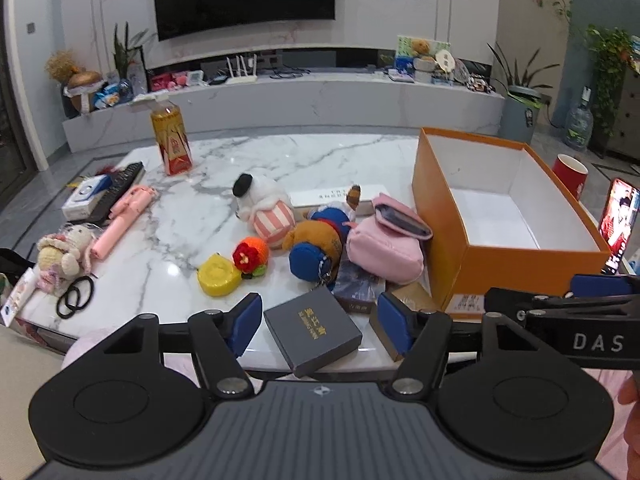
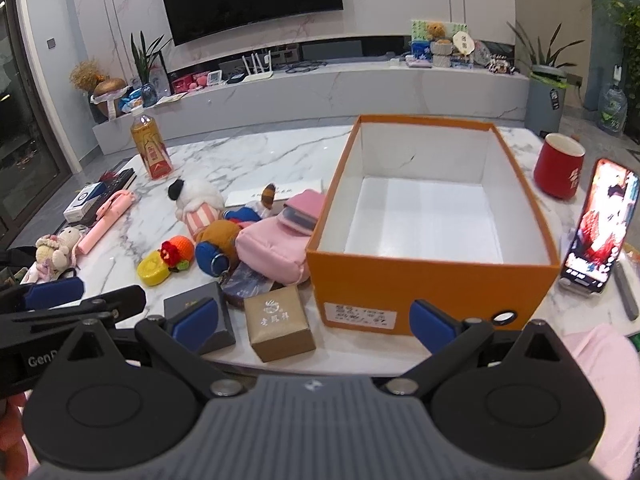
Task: Organize objects
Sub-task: 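Reach the left tool to the pink carabiner pouch and close on it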
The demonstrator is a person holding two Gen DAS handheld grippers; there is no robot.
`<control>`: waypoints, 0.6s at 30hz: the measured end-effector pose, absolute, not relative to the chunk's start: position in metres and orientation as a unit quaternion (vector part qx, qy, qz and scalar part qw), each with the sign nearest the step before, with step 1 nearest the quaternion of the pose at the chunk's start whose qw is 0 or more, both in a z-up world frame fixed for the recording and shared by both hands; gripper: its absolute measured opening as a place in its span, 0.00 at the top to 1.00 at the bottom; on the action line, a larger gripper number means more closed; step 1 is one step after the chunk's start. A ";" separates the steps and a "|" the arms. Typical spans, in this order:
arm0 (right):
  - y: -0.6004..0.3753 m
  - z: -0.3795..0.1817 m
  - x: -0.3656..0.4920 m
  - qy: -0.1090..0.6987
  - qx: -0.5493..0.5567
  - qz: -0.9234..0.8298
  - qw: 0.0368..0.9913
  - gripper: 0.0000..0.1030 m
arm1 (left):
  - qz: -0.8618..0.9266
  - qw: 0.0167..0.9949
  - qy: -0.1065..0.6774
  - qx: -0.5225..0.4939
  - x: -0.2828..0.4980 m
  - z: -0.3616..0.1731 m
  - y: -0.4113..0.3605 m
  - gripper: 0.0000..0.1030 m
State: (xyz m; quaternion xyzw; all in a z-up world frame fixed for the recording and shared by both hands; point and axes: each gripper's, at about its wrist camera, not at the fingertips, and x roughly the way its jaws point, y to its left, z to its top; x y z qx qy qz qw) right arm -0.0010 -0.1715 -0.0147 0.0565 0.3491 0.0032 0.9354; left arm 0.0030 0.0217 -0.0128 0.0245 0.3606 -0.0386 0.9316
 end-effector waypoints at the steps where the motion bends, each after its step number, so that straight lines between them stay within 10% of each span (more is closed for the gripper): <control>1: -0.171 -0.017 0.001 0.352 0.058 0.007 0.934 0.06 | -0.043 0.929 0.366 0.024 0.004 -0.015 0.024 0.27; 18: -0.138 -0.058 0.063 0.420 0.023 0.103 0.902 0.55 | -0.103 0.880 0.464 -0.012 0.072 -0.052 0.059 0.36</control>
